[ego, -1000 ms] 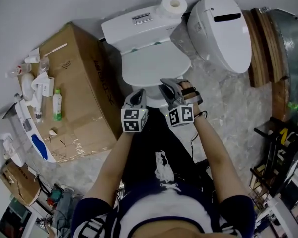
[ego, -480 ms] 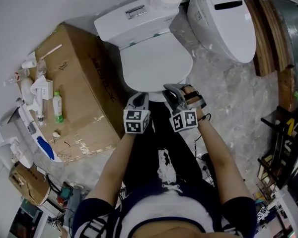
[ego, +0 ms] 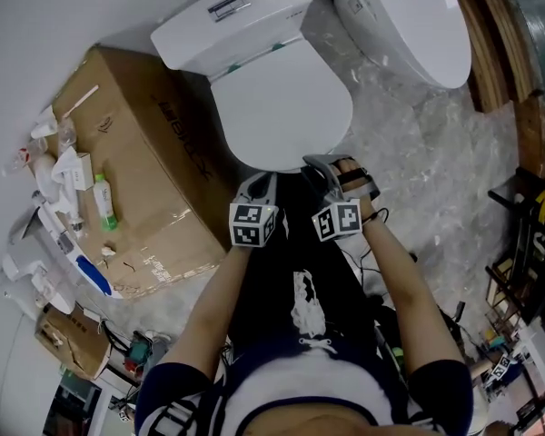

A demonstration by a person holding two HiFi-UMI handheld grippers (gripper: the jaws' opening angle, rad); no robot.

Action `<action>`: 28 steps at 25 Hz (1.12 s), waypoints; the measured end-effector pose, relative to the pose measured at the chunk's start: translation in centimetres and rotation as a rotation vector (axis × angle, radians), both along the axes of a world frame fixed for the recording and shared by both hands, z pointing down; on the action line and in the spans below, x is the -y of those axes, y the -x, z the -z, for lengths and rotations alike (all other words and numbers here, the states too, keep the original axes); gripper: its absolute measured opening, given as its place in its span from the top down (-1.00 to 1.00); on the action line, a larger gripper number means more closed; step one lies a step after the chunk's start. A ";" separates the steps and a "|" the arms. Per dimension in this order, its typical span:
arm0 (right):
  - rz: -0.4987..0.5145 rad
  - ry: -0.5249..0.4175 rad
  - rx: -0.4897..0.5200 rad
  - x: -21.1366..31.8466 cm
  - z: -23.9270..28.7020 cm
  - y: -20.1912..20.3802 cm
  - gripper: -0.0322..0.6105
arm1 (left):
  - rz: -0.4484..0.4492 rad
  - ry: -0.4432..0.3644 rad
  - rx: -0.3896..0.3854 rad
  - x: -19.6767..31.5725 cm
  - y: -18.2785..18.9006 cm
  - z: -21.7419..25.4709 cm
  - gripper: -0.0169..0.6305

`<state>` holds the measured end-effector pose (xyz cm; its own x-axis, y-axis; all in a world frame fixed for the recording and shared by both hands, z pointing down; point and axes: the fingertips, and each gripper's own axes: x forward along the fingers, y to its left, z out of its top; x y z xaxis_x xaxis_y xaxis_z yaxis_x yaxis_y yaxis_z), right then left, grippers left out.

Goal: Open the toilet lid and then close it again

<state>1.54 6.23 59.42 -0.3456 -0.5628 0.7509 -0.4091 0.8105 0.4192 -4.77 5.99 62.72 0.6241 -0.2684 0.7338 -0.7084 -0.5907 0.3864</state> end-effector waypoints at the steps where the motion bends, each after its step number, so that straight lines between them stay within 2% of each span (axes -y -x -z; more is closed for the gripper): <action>1: -0.007 -0.006 0.000 -0.1 -0.1 0.0 0.63 | 0.001 0.004 -0.001 0.0 0.0 -0.3 0.93; 10: -0.126 -0.016 0.030 0.1 0.1 0.0 0.58 | 0.034 -0.013 -0.018 0.7 -0.4 -1.3 0.93; 20: -0.313 0.002 0.071 -0.8 0.0 -0.2 0.52 | -0.011 -0.029 -0.015 -0.1 -0.5 -2.1 0.93; 22: -0.428 -0.005 0.174 -1.1 1.2 -0.8 0.52 | -0.014 -0.027 -0.015 -0.3 -0.5 -2.3 0.93; 23: -0.519 0.016 0.260 -1.3 1.7 -1.3 0.52 | -0.018 -0.024 -0.013 -0.5 -0.5 -2.4 0.93; 26: -0.886 0.194 0.648 -2.3 1.2 -2.9 0.52 | -0.032 -0.018 -0.007 -1.0 -0.4 -2.9 0.93; 28: -1.114 0.336 0.912 -2.6 -0.2 -3.7 0.41 | -0.035 -0.012 -0.009 -1.2 -0.5 -3.3 0.93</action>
